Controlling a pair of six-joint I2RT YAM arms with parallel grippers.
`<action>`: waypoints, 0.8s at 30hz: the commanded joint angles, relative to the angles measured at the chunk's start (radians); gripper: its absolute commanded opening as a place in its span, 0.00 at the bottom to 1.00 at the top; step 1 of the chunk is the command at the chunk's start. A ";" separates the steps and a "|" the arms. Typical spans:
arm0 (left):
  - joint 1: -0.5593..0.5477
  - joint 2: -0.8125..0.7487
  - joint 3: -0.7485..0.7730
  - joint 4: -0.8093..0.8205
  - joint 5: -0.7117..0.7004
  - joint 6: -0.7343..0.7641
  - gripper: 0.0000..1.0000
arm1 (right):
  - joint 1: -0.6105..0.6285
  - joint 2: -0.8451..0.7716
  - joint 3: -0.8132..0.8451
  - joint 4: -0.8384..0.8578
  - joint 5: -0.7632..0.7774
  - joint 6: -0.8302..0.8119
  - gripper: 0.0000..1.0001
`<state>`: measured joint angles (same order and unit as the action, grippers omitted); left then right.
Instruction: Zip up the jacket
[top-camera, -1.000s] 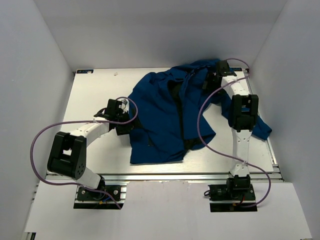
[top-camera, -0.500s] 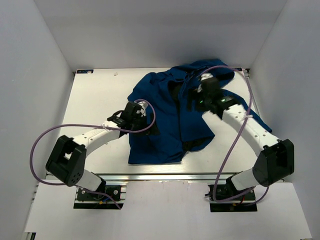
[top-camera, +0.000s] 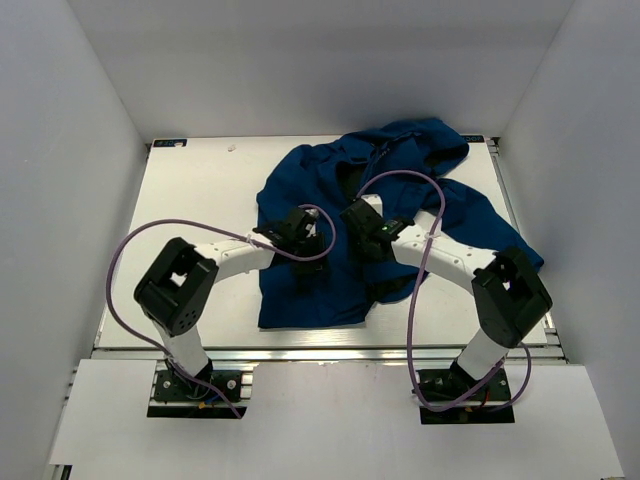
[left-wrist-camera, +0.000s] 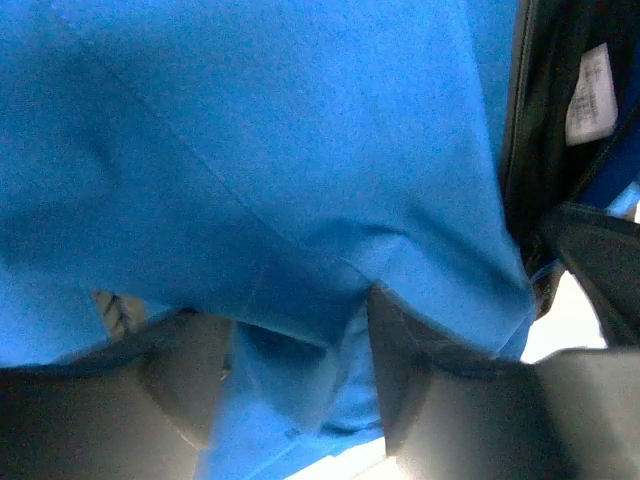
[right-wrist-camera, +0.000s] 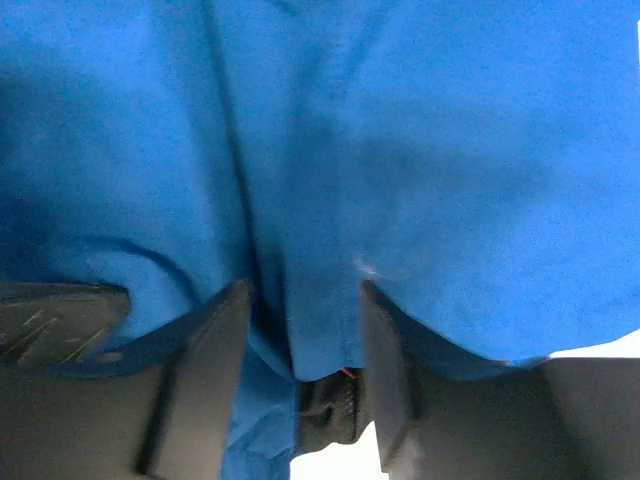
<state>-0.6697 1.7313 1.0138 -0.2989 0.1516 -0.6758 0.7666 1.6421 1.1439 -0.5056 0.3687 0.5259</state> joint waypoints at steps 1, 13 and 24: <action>-0.004 0.022 0.046 0.006 -0.032 -0.010 0.53 | -0.006 -0.013 -0.024 0.022 0.104 0.066 0.51; -0.004 -0.300 0.037 -0.136 -0.358 0.013 0.00 | -0.015 -0.051 -0.118 0.079 0.084 0.031 0.00; 0.180 -0.506 -0.035 -0.494 -0.660 -0.111 0.00 | -0.082 -0.309 -0.245 0.121 -0.497 -0.154 0.00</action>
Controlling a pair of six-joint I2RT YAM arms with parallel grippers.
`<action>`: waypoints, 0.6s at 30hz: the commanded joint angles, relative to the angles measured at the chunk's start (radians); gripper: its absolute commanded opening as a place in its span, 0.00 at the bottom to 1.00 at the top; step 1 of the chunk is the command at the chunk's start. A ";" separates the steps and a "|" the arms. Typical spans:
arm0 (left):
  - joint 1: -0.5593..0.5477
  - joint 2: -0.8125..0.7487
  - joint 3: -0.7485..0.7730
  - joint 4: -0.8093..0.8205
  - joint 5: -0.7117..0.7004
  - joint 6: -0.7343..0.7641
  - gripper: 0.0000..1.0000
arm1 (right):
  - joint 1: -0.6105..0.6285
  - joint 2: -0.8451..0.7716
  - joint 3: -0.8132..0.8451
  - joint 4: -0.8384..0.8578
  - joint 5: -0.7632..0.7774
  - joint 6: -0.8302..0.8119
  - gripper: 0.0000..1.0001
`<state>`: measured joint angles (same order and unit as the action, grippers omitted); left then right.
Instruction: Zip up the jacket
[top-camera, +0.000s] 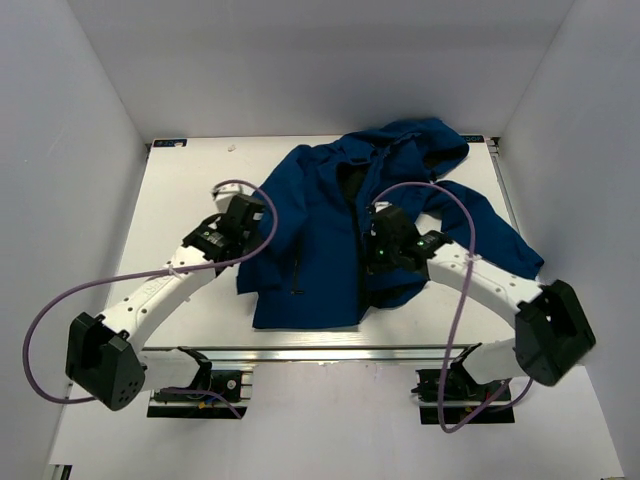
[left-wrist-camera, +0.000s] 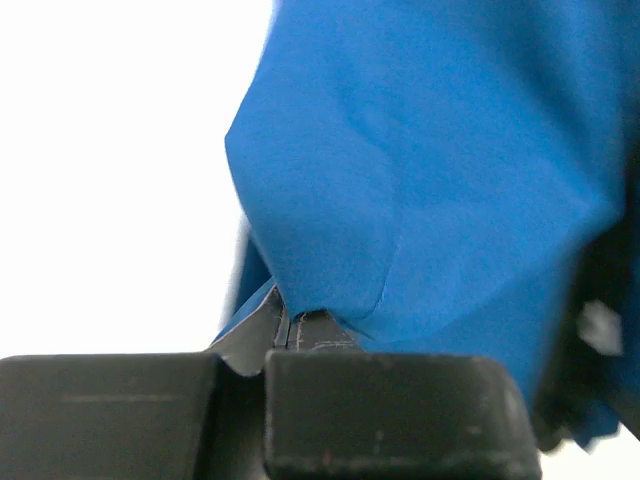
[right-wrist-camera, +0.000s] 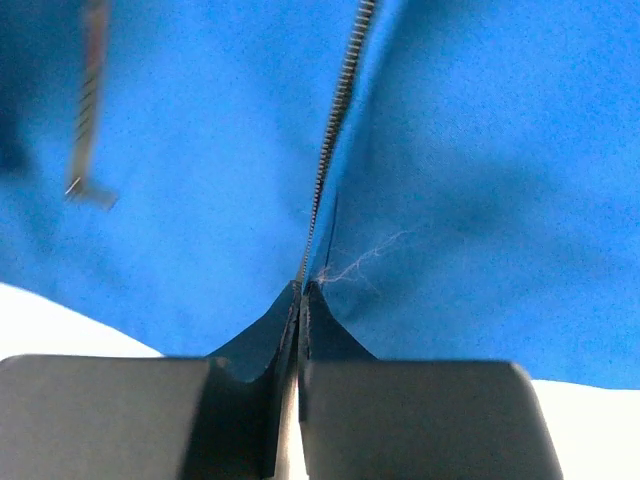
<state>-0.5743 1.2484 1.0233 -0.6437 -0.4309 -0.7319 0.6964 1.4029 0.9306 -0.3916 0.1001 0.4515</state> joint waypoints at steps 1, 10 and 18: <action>0.114 -0.023 -0.060 -0.154 -0.045 -0.064 0.00 | -0.015 -0.084 -0.048 -0.004 -0.276 -0.095 0.00; 0.165 0.026 -0.060 -0.134 0.081 -0.057 0.98 | -0.051 -0.073 -0.127 0.019 -0.493 -0.209 0.00; 0.085 -0.017 -0.028 0.058 0.356 0.094 0.98 | -0.195 -0.055 -0.297 0.281 -0.646 -0.188 0.00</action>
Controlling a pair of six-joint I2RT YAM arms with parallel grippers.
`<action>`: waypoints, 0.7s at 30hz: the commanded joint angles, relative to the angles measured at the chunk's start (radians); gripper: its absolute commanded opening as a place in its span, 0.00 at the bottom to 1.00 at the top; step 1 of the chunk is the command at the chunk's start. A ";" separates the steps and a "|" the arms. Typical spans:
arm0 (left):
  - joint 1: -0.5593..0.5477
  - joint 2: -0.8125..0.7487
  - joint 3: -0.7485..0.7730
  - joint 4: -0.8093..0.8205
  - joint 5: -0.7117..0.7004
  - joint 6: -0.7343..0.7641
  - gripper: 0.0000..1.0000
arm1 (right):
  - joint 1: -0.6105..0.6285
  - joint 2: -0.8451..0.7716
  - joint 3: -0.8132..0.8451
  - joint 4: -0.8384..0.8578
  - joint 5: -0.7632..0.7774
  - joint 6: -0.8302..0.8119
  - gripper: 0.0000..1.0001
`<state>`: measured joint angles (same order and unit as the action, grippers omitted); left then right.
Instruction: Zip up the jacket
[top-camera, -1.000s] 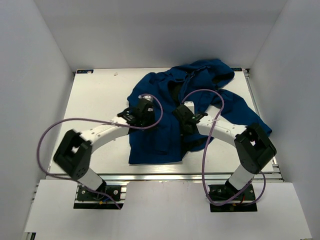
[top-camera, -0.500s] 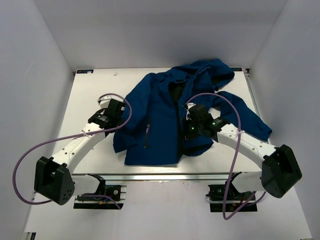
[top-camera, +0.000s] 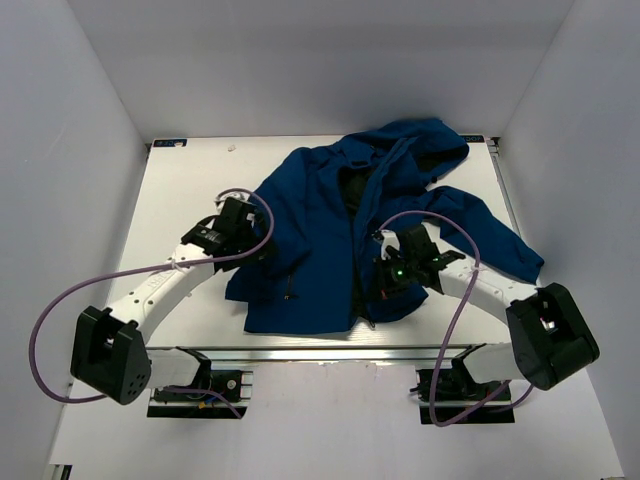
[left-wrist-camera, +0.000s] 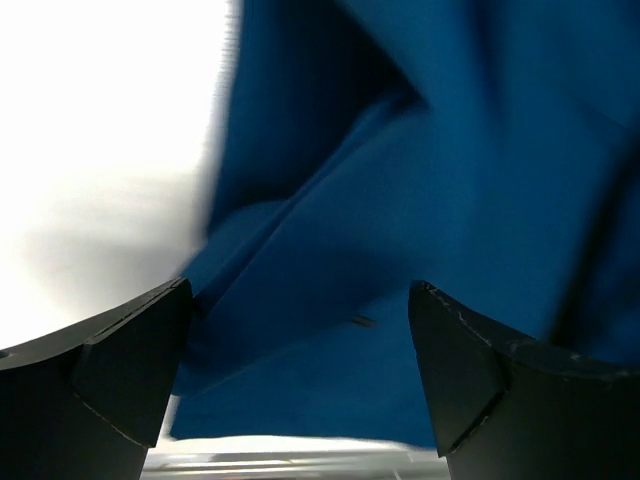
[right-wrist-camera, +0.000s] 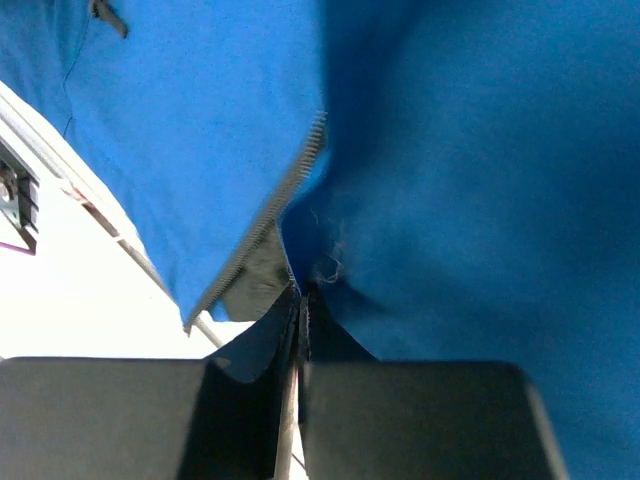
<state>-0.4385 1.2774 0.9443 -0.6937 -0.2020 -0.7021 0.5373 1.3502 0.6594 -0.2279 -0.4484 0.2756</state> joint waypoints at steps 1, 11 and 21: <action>-0.074 -0.041 0.072 0.126 0.137 0.079 0.98 | -0.042 -0.005 -0.032 0.122 -0.096 -0.016 0.00; -0.264 0.172 0.236 0.227 0.257 0.145 0.98 | -0.046 -0.138 -0.098 0.150 -0.101 -0.032 0.00; -0.367 0.292 0.442 0.116 0.158 0.223 0.98 | -0.083 -0.233 -0.107 0.116 -0.128 -0.004 0.00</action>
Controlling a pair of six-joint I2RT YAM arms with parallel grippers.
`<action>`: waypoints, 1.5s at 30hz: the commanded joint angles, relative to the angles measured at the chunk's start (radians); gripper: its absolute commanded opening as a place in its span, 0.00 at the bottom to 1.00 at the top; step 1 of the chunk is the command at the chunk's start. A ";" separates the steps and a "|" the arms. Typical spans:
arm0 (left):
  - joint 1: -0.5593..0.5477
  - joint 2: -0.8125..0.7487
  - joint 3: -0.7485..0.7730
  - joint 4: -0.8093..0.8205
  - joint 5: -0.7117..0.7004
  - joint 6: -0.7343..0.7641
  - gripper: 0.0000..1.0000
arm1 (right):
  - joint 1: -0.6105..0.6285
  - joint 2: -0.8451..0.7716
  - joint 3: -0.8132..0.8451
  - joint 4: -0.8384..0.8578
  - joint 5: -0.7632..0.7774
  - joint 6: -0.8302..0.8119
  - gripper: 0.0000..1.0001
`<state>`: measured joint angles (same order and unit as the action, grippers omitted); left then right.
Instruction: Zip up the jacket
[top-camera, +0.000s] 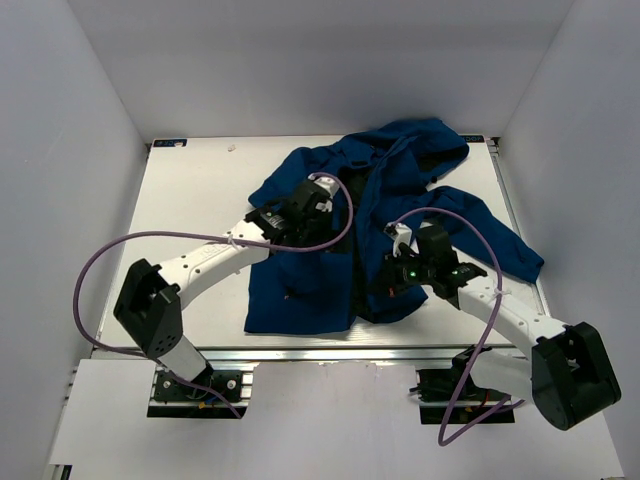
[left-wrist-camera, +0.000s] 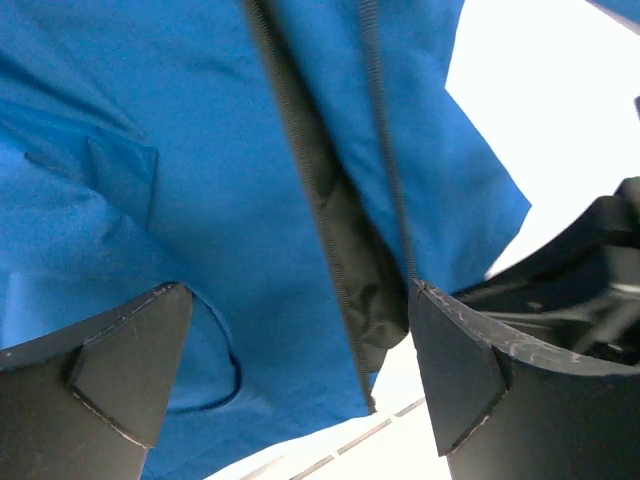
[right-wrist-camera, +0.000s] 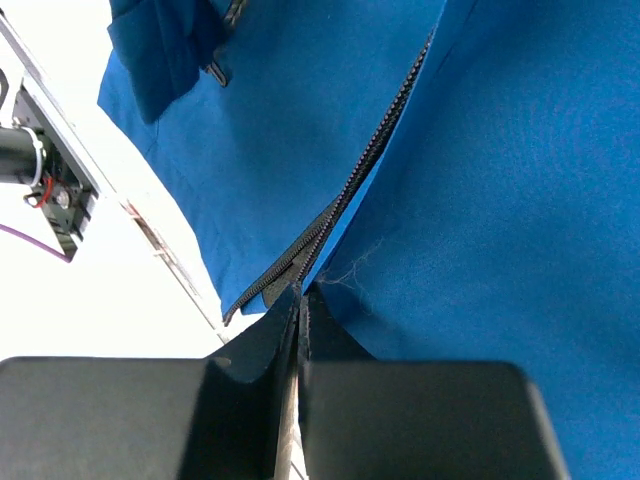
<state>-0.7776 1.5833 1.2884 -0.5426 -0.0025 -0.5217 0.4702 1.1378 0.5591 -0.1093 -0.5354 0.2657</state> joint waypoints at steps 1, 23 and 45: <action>-0.029 -0.014 0.110 -0.046 -0.050 0.049 0.98 | -0.027 -0.021 -0.007 -0.015 -0.043 0.009 0.00; -0.094 -0.089 0.035 0.121 0.191 0.028 0.98 | -0.073 -0.073 -0.016 -0.001 -0.156 -0.005 0.00; -0.104 0.205 -0.032 0.293 0.328 -0.046 0.61 | -0.128 -0.095 -0.126 0.099 -0.230 0.040 0.00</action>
<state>-0.8837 1.7855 1.2366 -0.2710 0.3134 -0.5594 0.3462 1.0473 0.4416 -0.0425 -0.7231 0.3069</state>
